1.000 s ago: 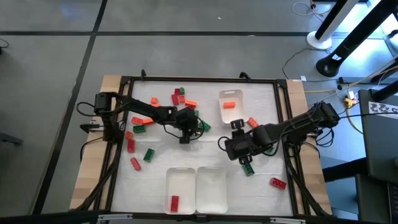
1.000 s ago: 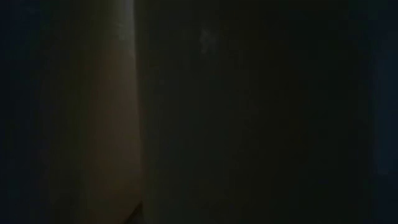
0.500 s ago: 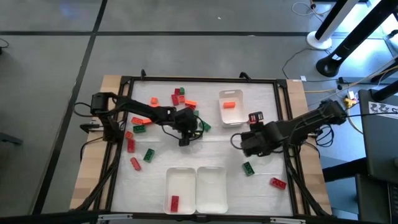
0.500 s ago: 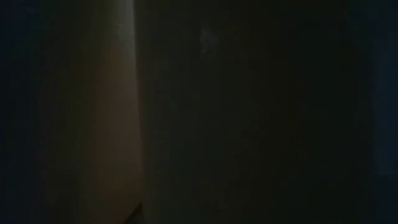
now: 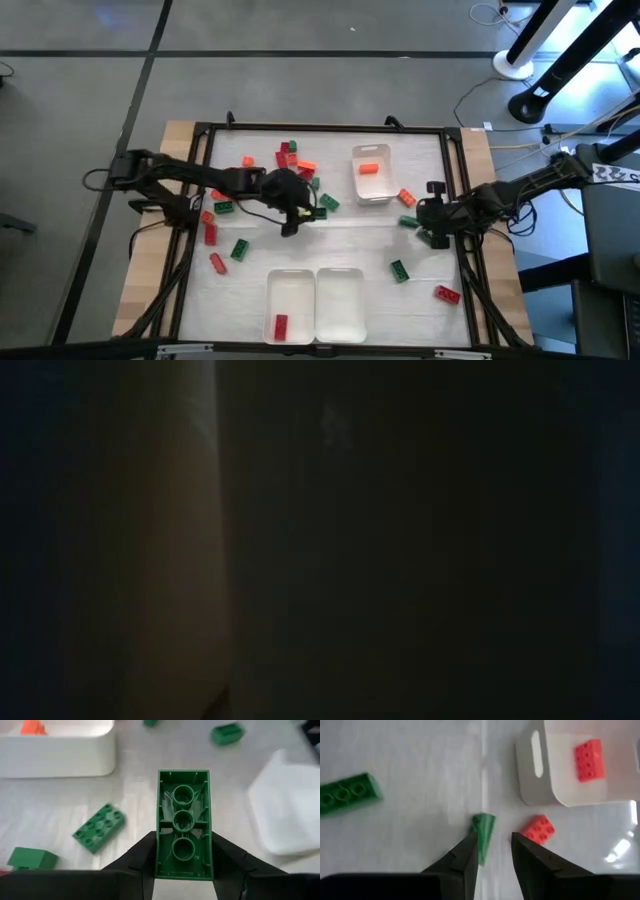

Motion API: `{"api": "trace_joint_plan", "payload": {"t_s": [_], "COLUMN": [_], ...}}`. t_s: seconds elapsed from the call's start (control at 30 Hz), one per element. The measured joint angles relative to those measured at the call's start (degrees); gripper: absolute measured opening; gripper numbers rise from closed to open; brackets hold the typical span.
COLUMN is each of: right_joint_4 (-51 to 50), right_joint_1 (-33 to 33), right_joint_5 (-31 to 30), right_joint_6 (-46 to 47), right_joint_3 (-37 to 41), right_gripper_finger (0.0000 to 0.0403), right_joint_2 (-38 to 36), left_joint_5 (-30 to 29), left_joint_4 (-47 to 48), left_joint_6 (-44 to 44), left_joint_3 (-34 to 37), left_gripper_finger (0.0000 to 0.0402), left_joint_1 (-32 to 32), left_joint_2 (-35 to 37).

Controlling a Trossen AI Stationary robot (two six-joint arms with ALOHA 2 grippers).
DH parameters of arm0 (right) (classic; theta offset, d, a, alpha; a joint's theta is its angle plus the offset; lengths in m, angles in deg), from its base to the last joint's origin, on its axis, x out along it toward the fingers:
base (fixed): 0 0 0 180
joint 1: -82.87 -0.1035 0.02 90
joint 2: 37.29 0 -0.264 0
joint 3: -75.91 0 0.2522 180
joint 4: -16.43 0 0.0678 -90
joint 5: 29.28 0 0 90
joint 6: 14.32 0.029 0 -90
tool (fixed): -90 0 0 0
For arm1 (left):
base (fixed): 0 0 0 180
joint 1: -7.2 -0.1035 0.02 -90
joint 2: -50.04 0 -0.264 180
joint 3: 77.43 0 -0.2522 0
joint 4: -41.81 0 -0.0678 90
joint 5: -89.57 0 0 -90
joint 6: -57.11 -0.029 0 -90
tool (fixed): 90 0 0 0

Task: Sort blocks
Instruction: Put the green game piece into the bottom right white bin

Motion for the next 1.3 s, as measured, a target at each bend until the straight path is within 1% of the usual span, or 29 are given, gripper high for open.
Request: {"api": "trace_joint_plan", "payload": {"t_s": [0.13, 0.3, 0.4, 0.63, 0.73, 0.8, 0.87, 0.93, 1.0, 1.17, 1.3], "right_joint_4": [0.2, 1.1, 1.0, 1.1, 1.1, 1.1, 1.3, 1.4, 1.4, 1.4, 1.4], "right_joint_1": [0.0, 0.0, 0.0, 0.0, 0.0, 0.0, 0.0, 0.0, 0.0, 0.0, 0.0], "right_joint_5": [-0.3, -0.2, -0.5, -4.1, -3.9, -3.9, -3.9, -3.9, -3.9, -3.9, -3.6], "right_joint_6": [-0.2, 0.6, 1.7, 1.7, 1.7, 2.8, 4.2, 4.5, 4.5, 4.6, 4.6], "right_joint_3": [1.3, 1.3, 1.3, 1.3, 1.3, 1.3, 1.3, 1.3, 1.3, 1.3, 1.3], "right_gripper_finger": [0.0117, 0.0125, 0.0148, 0.0234, 0.0257, 0.0264, 0.0265, 0.0263, 0.0260, 0.0253, 0.0253], "right_joint_2": [-1.4, -0.6, 0.4, 3.2, 4.6, 5.6, 6.6, 7.6, 8.7, 11.0, 12.5], "left_joint_5": [0.0, 0.0, 0.0, 0.0, 0.0, -1.9, -4.9, -6.8, -7.1, -7.1, -7.2], "left_joint_4": [0.6, 3.2, 5.8, 5.8, 5.8, 4.9, 1.9, -3.5, -9.8, -24.8, -33.4], "left_joint_6": [1.9, 2.4, 4.0, 10.6, 13.1, 13.5, 12.9, 10.0, 5.8, -4.0, -5.9], "left_joint_3": [0.0, 0.0, 0.0, 0.0, 0.0, 0.0, 0.0, 0.0, 0.0, 0.0, 0.0], "left_gripper_finger": [0.0130, 0.0130, 0.0130, 0.0131, 0.0136, 0.0142, 0.0146, 0.0147, 0.0148, 0.0149, 0.0149], "left_joint_1": [3.3, 8.8, 13.0, 23.0, 26.4, 27.9, 28.8, 29.1, 29.0, 27.6, 26.0], "left_joint_2": [4.0, 5.7, 5.7, 5.7, 5.7, 5.7, 5.4, 4.5, 2.6, -5.0, -10.9]}}
